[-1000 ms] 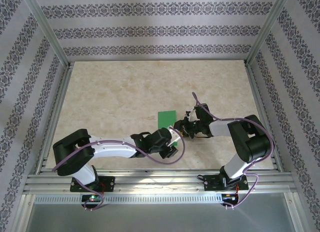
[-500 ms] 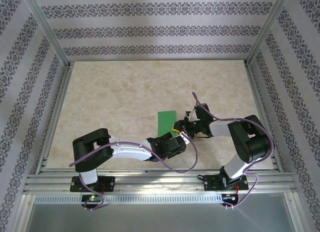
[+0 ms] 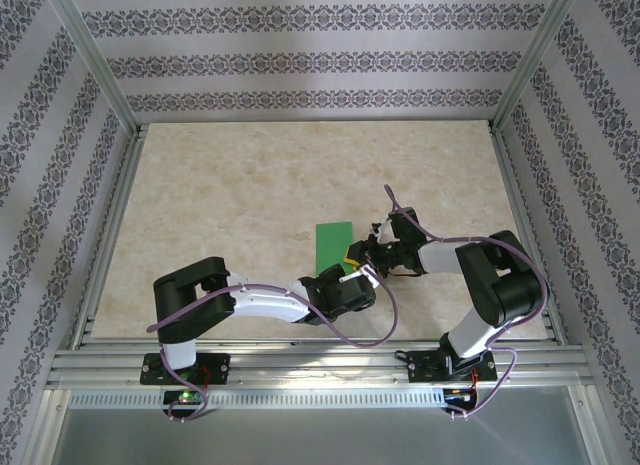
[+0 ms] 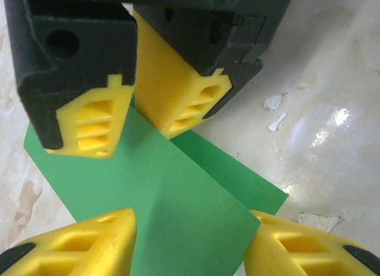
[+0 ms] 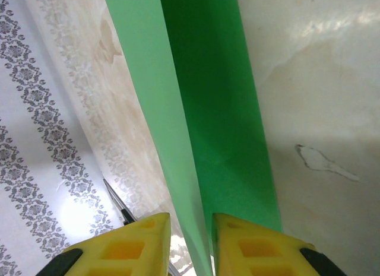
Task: Fold a paper plane with a square sheet of paper (pick it up from the middle)
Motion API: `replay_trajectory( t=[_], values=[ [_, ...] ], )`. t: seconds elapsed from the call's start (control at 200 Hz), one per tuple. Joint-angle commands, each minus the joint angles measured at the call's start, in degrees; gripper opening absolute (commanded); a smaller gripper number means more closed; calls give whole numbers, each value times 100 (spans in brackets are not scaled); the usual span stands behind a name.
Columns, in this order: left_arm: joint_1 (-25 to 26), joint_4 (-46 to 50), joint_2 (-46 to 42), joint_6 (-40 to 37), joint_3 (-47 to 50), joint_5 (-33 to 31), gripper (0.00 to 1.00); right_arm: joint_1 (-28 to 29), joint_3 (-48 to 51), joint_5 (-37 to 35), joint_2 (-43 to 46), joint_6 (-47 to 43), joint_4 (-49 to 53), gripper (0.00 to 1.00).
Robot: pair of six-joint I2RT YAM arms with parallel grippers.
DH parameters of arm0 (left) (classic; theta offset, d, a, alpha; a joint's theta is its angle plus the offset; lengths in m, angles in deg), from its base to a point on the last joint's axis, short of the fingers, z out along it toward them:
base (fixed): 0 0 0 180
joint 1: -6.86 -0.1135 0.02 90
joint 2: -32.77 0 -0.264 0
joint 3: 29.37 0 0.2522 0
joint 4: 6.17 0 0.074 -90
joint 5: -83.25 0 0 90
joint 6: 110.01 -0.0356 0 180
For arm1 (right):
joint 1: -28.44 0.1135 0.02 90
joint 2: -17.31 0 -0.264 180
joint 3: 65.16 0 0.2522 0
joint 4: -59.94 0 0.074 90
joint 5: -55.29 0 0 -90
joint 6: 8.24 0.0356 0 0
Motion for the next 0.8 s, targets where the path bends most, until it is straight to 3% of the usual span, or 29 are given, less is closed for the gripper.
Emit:
replay_trajectory(
  t=[0.0, 0.19, 0.29, 0.35, 0.575, 0.794],
  values=[
    [84, 226, 41, -13, -61, -92, 41, -59, -49, -42, 151, 13, 68, 25],
    [75, 128, -74, 14, -15, -23, 22, -59, -40, -62, 165, 13, 90, 25],
    [34, 120, -131, 139, -4, 129, 5, -54, -31, -84, 202, 7, 105, 25],
    [-8, 58, -182, 191, 31, 274, 0, -58, -40, -108, 226, -3, 138, 25],
    [-364, 88, -466, 626, 66, 1118, 0, -144, -75, -606, 659, -343, 822, 29],
    [-1158, -546, -959, 1399, 566, 2758, 0, -413, 202, -1480, 1591, -622, 1410, 36]
  ],
)
